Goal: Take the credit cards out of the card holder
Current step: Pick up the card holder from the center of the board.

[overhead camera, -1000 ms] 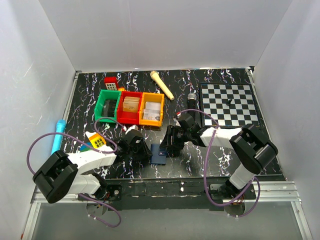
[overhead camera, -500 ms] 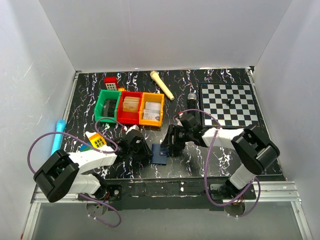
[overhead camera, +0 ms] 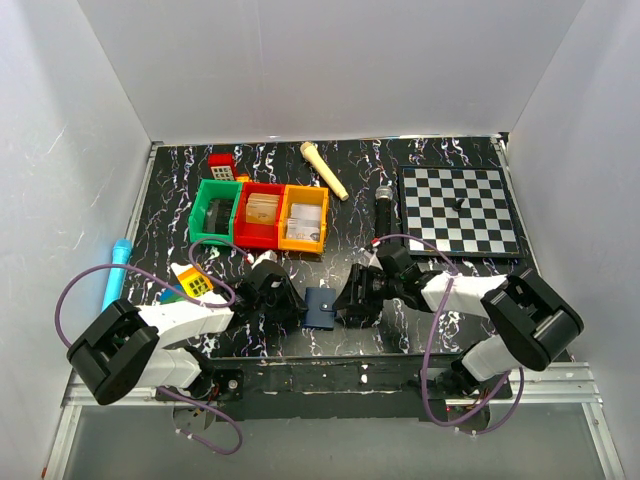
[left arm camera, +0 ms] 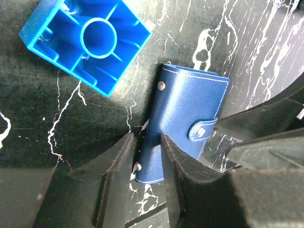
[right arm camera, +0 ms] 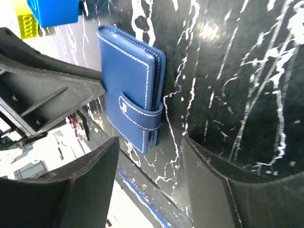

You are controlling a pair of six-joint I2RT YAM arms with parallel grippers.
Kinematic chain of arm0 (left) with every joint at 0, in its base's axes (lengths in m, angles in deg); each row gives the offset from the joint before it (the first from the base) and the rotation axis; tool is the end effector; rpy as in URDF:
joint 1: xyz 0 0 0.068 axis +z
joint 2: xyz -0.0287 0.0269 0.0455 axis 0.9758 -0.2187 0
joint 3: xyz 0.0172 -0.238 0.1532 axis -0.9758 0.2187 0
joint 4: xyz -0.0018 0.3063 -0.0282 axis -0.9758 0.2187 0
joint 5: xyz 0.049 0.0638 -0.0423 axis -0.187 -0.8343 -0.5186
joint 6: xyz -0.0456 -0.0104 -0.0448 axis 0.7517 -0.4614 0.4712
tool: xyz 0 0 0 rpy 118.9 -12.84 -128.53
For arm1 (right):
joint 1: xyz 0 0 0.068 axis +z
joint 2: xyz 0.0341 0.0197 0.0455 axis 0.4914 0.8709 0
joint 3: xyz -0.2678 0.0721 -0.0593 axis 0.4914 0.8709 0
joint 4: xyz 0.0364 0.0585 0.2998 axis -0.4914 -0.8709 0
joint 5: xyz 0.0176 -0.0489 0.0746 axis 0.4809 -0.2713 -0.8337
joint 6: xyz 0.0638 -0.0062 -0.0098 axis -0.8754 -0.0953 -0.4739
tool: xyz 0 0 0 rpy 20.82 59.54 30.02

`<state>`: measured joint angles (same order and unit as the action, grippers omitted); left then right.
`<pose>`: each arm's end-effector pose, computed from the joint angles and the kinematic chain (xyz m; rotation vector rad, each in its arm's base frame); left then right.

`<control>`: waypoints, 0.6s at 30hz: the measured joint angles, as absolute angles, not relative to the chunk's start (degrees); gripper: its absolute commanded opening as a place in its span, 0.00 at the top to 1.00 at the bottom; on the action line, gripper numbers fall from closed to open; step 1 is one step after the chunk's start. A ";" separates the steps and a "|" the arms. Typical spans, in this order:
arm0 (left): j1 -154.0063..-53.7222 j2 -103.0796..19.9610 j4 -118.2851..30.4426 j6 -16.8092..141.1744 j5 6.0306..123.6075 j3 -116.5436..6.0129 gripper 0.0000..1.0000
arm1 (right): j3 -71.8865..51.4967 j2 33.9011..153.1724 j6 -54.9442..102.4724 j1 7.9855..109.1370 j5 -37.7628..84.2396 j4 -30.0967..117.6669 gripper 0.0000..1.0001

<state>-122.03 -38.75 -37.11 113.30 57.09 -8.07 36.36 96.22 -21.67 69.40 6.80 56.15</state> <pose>0.1818 -0.1804 0.1008 -0.4132 2.6311 -0.7394 0.2143 0.2065 0.1001 0.0379 2.6116 1.2011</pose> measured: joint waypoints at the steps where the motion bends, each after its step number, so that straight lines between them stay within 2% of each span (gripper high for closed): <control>1: -122.07 -38.75 -37.41 113.54 57.09 -7.91 0.69 | 36.66 96.33 -22.06 69.88 6.37 56.74 0.36; 15: -123.84 -40.43 -41.02 115.27 58.03 -7.50 0.73 | 35.75 102.01 -25.67 71.59 2.37 62.75 0.46; 18: -124.04 -40.46 -41.00 115.18 58.03 -7.54 0.73 | 35.57 102.41 -26.04 71.59 2.24 62.77 0.53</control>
<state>-124.04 -40.46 -41.00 115.18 58.03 -7.54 35.57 102.41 -26.04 71.59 2.24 62.77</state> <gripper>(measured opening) 0.273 0.534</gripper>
